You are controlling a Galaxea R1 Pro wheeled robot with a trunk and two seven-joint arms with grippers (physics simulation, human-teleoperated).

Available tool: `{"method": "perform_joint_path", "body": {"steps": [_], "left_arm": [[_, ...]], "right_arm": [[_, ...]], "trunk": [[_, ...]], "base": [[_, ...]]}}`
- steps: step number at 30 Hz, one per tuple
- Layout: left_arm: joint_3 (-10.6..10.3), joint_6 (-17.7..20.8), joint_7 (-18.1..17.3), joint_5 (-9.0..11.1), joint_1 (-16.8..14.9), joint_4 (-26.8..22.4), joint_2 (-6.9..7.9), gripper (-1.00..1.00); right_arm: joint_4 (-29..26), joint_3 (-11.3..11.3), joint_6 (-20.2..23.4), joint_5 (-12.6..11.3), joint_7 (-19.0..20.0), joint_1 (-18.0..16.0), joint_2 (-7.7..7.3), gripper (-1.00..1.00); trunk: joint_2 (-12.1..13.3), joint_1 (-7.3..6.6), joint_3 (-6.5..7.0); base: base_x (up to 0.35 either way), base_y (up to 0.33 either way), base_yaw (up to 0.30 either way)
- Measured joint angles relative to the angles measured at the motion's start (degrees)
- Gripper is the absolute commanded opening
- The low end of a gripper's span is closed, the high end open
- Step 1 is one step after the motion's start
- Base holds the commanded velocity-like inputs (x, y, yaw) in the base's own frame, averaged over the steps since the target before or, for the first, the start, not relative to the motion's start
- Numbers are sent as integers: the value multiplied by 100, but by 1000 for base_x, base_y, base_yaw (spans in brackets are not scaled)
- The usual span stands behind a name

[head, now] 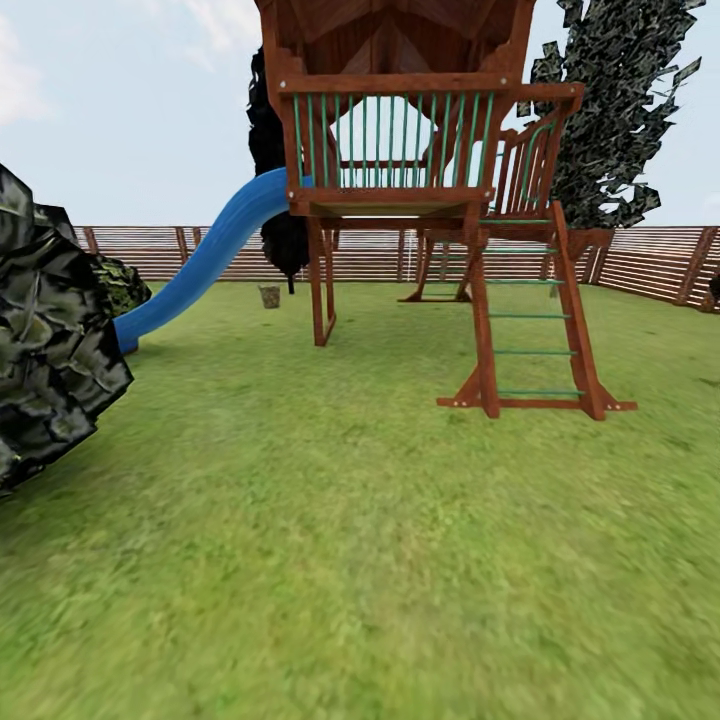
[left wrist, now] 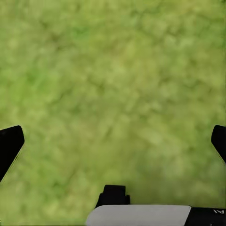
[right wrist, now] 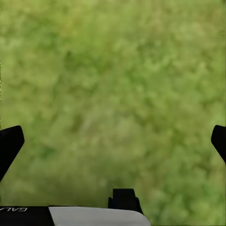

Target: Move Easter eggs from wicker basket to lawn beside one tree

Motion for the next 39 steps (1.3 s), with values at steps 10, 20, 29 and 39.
{"method": "perform_joint_path", "body": {"steps": [10, 20, 29, 39], "left_arm": [[0, 0, 0, 0, 0, 1, 0, 100], [0, 0, 0, 0, 0, -2, 0, 100], [8, -13, -9, -12, 1, 17, -86, 100], [8, -36, -8, -18, 0, 19, -104, 100]], "right_arm": [[2, 1, 2, 4, 0, 0, 0, 100], [85, -11, 9, 3, 4, 0, -8, 100], [23, -26, -9, 21, 4, 15, 212, 100], [127, -12, -32, 18, 12, 16, 185, 100]], "trunk": [[0, 0, 0], [0, 0, 0], [0, 0, 0], [0, 0, 0]], "base": [[335, 73, -1], [335, 73, 0], [327, 7, 0], [334, 0, 0]]}}
